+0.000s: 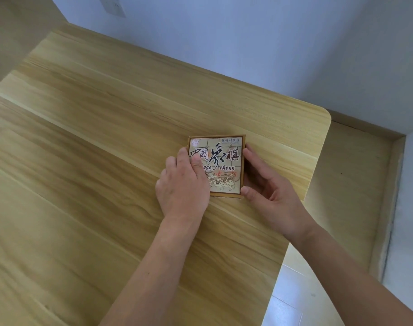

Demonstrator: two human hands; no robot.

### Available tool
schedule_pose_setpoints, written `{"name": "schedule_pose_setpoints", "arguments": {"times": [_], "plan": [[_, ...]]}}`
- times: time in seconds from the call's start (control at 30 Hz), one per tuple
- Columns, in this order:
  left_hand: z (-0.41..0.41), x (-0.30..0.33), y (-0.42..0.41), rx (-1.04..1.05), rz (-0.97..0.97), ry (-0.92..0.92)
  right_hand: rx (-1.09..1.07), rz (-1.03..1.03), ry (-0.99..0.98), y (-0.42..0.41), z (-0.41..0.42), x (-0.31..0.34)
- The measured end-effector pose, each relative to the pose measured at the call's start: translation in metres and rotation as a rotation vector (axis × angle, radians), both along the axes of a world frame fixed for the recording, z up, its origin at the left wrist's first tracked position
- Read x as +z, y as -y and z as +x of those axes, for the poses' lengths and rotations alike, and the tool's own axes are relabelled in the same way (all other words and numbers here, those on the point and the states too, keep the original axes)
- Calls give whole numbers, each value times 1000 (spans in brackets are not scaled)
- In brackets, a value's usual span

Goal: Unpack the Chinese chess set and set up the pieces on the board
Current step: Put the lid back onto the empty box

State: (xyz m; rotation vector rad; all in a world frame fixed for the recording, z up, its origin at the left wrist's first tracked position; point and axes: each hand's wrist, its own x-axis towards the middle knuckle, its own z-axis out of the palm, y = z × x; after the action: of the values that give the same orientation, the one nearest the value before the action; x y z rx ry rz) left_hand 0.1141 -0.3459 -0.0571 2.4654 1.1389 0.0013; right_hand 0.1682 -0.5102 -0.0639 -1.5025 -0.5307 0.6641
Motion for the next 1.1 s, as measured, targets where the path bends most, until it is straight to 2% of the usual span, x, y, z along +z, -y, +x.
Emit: {"name": "schedule_pose_setpoints", "arguments": {"times": [0.3,0.5,0.57,0.63,0.7,0.77,0.87,0.97,1.1], "plan": [[-1,-3,6,13,42,-30,-31,-51,41,-1,1,2],[-5,-7,7,-37,7,-3,36,-34,-29,6,1,0],[-12,-9,3,-126,-65,73,124,-146,66,10,5,4],[-21,-7,-6,-300,-118,115,215,-325,236,13,13,6],[-27,-4,-19,-483,-184,91,234,-454,459,16,18,3],[-28,-4,-30,-610,-206,31,230,-482,618,18,20,-3],[-27,-8,-37,-718,-62,-9,231,-495,688,19,18,-7],[-29,-11,-34,-751,157,-34,109,-489,842,16,22,-5],[-24,-9,-29,-794,294,53,46,-518,769,3,31,-7]]}}
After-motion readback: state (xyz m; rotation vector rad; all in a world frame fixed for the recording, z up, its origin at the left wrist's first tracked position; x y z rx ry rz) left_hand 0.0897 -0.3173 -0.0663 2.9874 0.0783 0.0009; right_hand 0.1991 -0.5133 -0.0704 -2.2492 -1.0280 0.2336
